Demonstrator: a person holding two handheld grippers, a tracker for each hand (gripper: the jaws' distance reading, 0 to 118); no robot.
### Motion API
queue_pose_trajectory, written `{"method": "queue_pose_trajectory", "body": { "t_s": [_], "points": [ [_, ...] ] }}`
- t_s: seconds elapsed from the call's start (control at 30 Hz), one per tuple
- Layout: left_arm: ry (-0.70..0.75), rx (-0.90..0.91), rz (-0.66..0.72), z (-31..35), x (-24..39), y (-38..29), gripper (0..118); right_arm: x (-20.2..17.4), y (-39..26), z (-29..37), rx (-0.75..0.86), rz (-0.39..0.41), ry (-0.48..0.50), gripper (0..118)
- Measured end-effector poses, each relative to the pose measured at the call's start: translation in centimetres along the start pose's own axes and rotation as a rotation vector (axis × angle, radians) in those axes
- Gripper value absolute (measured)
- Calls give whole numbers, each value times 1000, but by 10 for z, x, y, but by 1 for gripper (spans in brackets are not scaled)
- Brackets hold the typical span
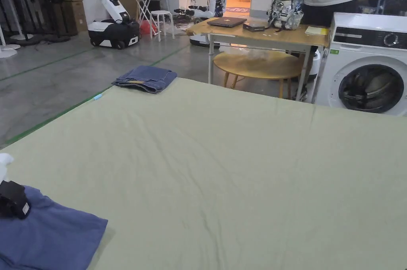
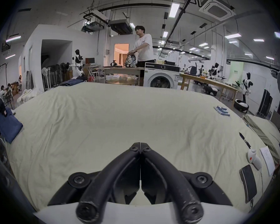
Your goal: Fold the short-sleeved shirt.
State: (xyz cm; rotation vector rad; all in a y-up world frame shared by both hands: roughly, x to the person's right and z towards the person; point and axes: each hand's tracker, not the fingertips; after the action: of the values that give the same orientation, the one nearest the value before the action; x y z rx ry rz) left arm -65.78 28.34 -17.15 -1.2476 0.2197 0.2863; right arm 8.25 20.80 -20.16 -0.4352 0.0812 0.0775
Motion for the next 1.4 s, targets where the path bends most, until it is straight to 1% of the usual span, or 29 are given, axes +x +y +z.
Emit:
{"method": "queue_pose_trajectory", "body": {
  "t_s": [0.07,0.17,0.2,0.23,0.33,0.43,0.53,0.6,0.77,0.83,0.87,0.9,0.93,0.97,1.0,1.07,1.13,1.23,1.33,1.37,1.4],
  "points": [
    [15,-14,29,-7,-7,2,37,0,-1,1,-3,2,1,0],
    [36,-1,70,6,-15,-1,47,1,-2,1,-6,3,3,0],
    [35,23,79,8,-27,8,52,1,-3,2,-5,2,2,0],
    [42,51,94,14,-31,11,54,1,-3,2,-4,0,3,0],
    [35,111,89,37,-29,6,54,1,-5,2,-5,-1,5,0],
    [18,128,78,35,-11,-2,54,-1,-5,1,-4,-16,11,0],
    [-22,189,11,20,30,-18,53,-2,-5,1,5,-31,10,0],
    [-55,244,-36,-1,49,-25,45,-1,-5,1,7,-38,8,0],
    [-85,419,-160,-40,131,-49,44,6,-2,3,13,-56,-1,0],
    [-81,483,-199,-48,171,-59,44,11,-2,3,18,-60,-7,0],
    [-79,526,-212,-58,179,-56,44,12,-2,3,22,-62,-10,0],
    [-50,581,-254,-60,196,-58,44,15,0,4,27,-65,-15,0],
    [-63,619,-276,-61,216,-61,44,17,2,5,34,-68,-17,0],
    [-58,668,-284,-61,232,-64,44,19,4,6,38,-70,-22,0],
    [-68,714,-296,-55,260,-71,44,21,7,7,45,-76,-26,0],
    [-102,802,-297,-53,293,-77,44,24,11,9,59,-80,-32,0],
    [-71,901,-319,-45,330,-86,44,26,12,7,79,-80,-44,0],
    [-105,1014,-311,-39,362,-95,44,30,17,11,115,-84,-63,0],
    [-69,1093,-320,-32,395,-107,44,32,20,14,161,-76,-89,0],
    [-77,1114,-316,-31,399,-110,42,32,23,16,177,-79,-93,0],
    [-89,1140,-318,-31,404,-111,33,32,24,17,195,-82,-101,0]
  ]
}}
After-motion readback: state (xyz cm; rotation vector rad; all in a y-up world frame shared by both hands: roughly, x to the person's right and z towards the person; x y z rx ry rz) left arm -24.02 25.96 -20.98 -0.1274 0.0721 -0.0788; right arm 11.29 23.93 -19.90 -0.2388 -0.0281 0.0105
